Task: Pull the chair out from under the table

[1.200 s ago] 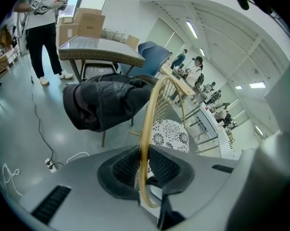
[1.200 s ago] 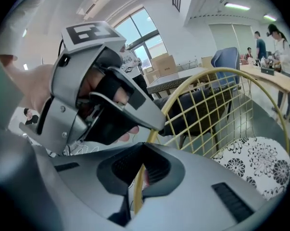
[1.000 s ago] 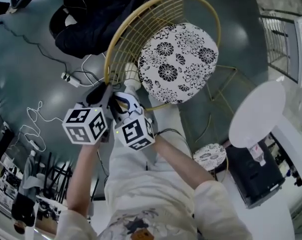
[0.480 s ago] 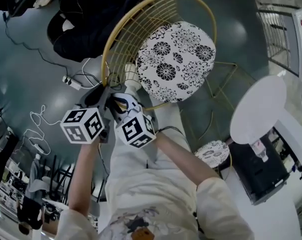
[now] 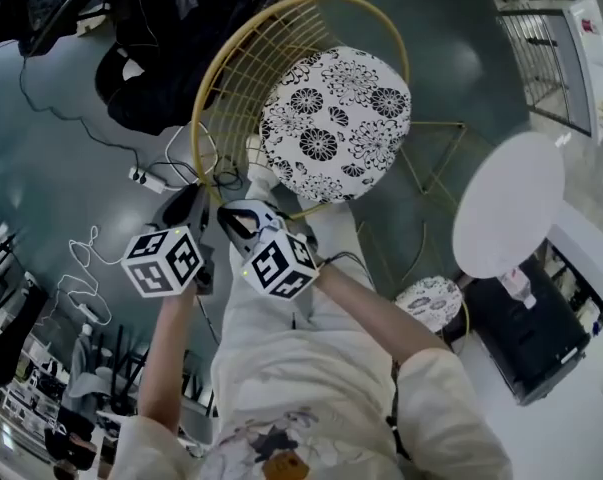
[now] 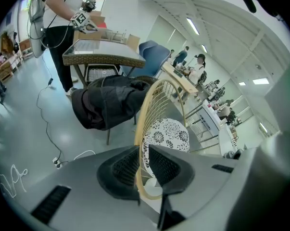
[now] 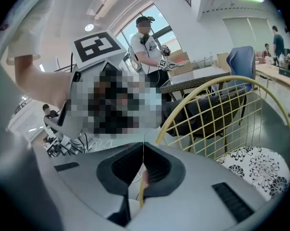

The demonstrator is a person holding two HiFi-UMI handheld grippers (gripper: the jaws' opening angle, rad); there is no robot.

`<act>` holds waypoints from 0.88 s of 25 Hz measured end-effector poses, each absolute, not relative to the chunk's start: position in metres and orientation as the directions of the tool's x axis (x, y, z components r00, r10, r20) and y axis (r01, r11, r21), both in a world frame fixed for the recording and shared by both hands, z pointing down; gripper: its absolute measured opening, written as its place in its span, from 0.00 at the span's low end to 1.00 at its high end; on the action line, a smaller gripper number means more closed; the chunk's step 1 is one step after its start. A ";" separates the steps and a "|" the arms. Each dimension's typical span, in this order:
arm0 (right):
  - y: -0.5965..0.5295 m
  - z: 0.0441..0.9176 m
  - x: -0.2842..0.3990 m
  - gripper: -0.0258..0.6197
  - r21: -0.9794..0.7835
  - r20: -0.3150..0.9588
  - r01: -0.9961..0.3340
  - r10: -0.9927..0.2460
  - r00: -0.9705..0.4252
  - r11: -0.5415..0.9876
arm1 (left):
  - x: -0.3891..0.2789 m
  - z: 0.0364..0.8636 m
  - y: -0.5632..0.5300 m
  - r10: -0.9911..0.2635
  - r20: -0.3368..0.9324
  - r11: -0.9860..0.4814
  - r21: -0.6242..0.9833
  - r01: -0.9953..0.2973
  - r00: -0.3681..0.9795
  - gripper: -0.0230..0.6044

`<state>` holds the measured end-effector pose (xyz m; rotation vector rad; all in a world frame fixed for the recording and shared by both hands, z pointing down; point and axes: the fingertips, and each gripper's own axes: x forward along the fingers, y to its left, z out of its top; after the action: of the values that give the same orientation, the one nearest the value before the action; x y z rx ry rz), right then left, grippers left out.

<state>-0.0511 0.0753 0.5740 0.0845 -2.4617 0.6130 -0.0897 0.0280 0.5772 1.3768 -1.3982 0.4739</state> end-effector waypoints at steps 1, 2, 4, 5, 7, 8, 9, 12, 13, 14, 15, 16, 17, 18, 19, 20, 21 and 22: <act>0.075 0.570 -0.046 0.05 -0.406 0.566 -0.196 0.077 -0.821 0.893 | -0.087 0.572 0.029 -0.467 0.854 0.249 0.377 -0.892 0.231 0.14; 0.075 0.566 -0.040 0.05 -0.404 0.568 -0.200 0.073 -0.820 0.893 | -0.083 0.566 0.030 -0.470 0.853 0.243 0.374 -0.895 0.228 0.14; 0.073 0.558 -0.029 0.05 -0.402 0.572 -0.216 0.060 -0.818 0.890 | -0.076 0.557 0.031 -0.475 0.850 0.238 0.375 -0.896 0.229 0.14; 0.072 0.553 -0.023 0.05 -0.402 0.574 -0.226 0.052 -0.817 0.887 | -0.071 0.551 0.032 -0.476 0.848 0.237 0.377 -0.896 0.231 0.14; 0.073 0.541 -0.010 0.05 -0.403 0.579 -0.245 0.038 -0.814 0.882 | -0.062 0.538 0.036 -0.476 0.847 0.231 0.380 -0.896 0.237 0.14; 0.073 0.534 -0.004 0.05 -0.403 0.580 -0.253 0.032 -0.814 0.880 | -0.057 0.530 0.037 -0.477 0.846 0.225 0.380 -0.897 0.239 0.14; 0.073 0.527 0.001 0.05 -0.400 0.580 -0.258 0.025 -0.814 0.880 | -0.052 0.522 0.037 -0.480 0.844 0.218 0.380 -0.899 0.240 0.14; 0.068 0.503 0.016 0.05 -0.377 0.578 -0.259 0.008 -0.816 0.889 | -0.038 0.495 0.033 -0.501 0.831 0.196 0.383 -0.903 0.243 0.13; 0.067 0.495 0.021 0.05 -0.371 0.577 -0.258 0.004 -0.817 0.892 | -0.033 0.486 0.032 -0.507 0.827 0.190 0.383 -0.904 0.244 0.12; 0.066 0.487 0.026 0.05 -0.366 0.578 -0.257 0.002 -0.816 0.894 | -0.028 0.478 0.031 -0.512 0.823 0.185 0.385 -0.904 0.246 0.11; 0.065 0.479 0.032 0.05 -0.361 0.580 -0.257 0.000 -0.814 0.896 | -0.022 0.471 0.031 -0.514 0.820 0.179 0.389 -0.904 0.251 0.11; 0.065 0.471 0.038 0.05 -0.355 0.583 -0.257 -0.002 -0.813 0.899 | -0.016 0.464 0.031 -0.516 0.817 0.172 0.393 -0.903 0.258 0.10; 0.064 0.463 0.043 0.05 -0.347 0.584 -0.257 -0.007 -0.812 0.902 | -0.010 0.457 0.030 -0.517 0.814 0.163 0.397 -0.903 0.265 0.10; 0.061 0.456 0.048 0.05 -0.337 0.584 -0.259 -0.015 -0.812 0.905 | -0.004 0.450 0.029 -0.518 0.811 0.151 0.398 -0.905 0.270 0.10; 0.057 0.448 0.053 0.05 -0.325 0.583 -0.263 -0.027 -0.812 0.908 | 0.001 0.443 0.027 -0.521 0.808 0.139 0.398 -0.907 0.275 0.09; 0.051 0.441 0.059 0.05 -0.315 0.580 -0.273 -0.043 -0.813 0.909 | 0.006 0.436 0.024 -0.524 0.805 0.129 0.399 -0.908 0.280 0.09; 0.044 0.433 0.065 0.05 -0.310 0.577 -0.289 -0.062 -0.815 0.906 | 0.011 0.428 0.021 -0.527 0.801 0.119 0.402 -0.908 0.285 0.08; 0.036 0.426 0.071 0.05 -0.310 0.573 -0.307 -0.081 -0.816 0.900 | 0.015 0.422 0.019 -0.530 0.796 0.110 0.405 -0.908 0.291 0.08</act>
<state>0.0712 0.0357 0.4256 0.2785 -2.4922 0.5298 0.0154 0.0186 0.4216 1.5526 -1.3691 0.4704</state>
